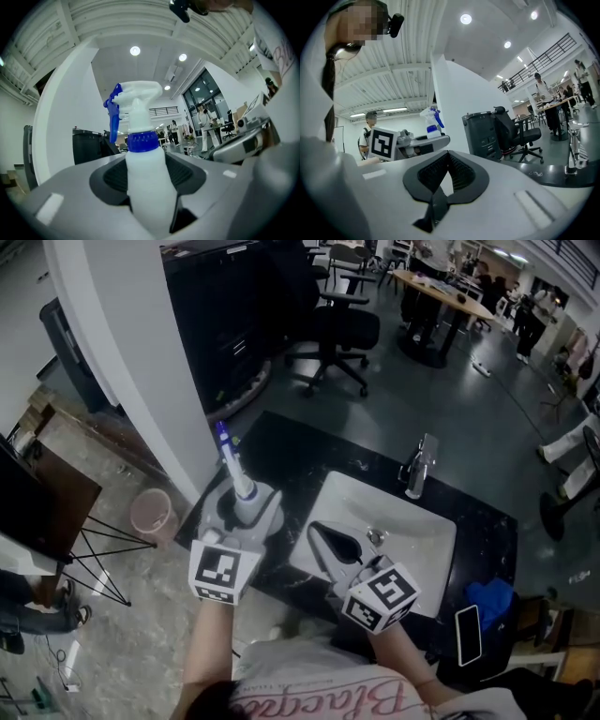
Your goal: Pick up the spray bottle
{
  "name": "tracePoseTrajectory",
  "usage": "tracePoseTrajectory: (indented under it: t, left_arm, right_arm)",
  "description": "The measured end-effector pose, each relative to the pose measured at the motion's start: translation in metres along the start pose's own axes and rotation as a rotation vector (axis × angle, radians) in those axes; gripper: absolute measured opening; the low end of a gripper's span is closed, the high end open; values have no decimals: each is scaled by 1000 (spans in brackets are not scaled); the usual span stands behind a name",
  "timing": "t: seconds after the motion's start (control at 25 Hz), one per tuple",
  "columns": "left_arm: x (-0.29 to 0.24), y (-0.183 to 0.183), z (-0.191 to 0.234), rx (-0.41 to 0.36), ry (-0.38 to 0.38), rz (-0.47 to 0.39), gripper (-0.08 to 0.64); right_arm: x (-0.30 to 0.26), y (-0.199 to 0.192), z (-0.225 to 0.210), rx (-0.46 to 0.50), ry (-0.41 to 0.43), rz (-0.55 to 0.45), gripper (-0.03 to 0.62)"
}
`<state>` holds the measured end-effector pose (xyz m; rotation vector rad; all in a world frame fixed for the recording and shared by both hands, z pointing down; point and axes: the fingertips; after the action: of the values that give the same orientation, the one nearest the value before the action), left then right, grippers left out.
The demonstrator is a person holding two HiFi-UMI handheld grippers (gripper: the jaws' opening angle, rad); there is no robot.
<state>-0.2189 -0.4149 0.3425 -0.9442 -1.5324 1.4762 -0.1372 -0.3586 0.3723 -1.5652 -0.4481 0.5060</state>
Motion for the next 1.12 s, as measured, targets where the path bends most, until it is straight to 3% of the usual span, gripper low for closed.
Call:
tracePoseTrajectory:
  t: [0.32, 0.48, 0.68, 1.12]
  left_arm:
    - [62, 51, -21, 65, 57, -156, 225]
    - [84, 61, -25, 47, 69, -201, 225]
    - [95, 68, -28, 76, 74, -224, 225]
    - [100, 84, -39, 58, 27, -274, 225]
  right_arm:
    - [4, 13, 22, 78, 45, -39, 2]
    - [8, 18, 28, 95, 41, -65, 0]
    - [10, 25, 40, 133, 57, -88, 0]
    - [18, 30, 52, 175, 69, -103, 0]
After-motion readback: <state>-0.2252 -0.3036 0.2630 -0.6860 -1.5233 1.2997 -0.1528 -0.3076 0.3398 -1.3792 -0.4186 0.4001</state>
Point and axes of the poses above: the fingertips, and each gripper's own axes: x backward along the fingers, z to its left, y out of its top, and after that the axes turned 10 degrees about x, right-handed
